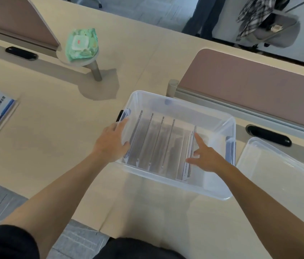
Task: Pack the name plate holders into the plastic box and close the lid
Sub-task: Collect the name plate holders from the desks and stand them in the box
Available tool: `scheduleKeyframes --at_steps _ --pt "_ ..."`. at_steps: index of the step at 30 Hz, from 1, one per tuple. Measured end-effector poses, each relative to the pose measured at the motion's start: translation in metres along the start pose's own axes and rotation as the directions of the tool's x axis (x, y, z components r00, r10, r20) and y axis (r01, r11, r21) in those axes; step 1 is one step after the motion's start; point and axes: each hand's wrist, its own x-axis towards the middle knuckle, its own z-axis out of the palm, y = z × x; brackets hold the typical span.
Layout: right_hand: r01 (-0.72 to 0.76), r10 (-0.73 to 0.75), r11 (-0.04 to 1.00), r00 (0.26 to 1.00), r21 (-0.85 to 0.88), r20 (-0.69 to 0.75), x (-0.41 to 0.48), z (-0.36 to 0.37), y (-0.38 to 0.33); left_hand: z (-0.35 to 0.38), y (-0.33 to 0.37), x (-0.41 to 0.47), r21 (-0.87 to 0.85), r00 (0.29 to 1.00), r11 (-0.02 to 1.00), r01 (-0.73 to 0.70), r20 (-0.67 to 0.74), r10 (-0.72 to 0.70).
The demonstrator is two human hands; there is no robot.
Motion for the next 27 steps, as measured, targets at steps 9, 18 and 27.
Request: scheduleKeyframes --at_steps 9,18,27 --pt "0.069 -0.065 0.997 0.986 -0.027 0.155 0.008 -0.001 0.007 -0.001 -0.001 -0.001 -0.054 1.000 0.999 0.007 -0.026 -0.008" --pt "0.118 -0.120 0.993 0.978 0.018 0.170 0.014 0.009 -0.010 0.000 -0.003 0.001 -0.105 1.000 0.995 0.003 -0.027 -0.006" --pt "0.121 -0.119 0.993 0.982 -0.002 0.146 0.016 0.018 -0.022 0.000 -0.002 0.001 -0.113 1.000 0.993 0.029 -0.007 -0.030"
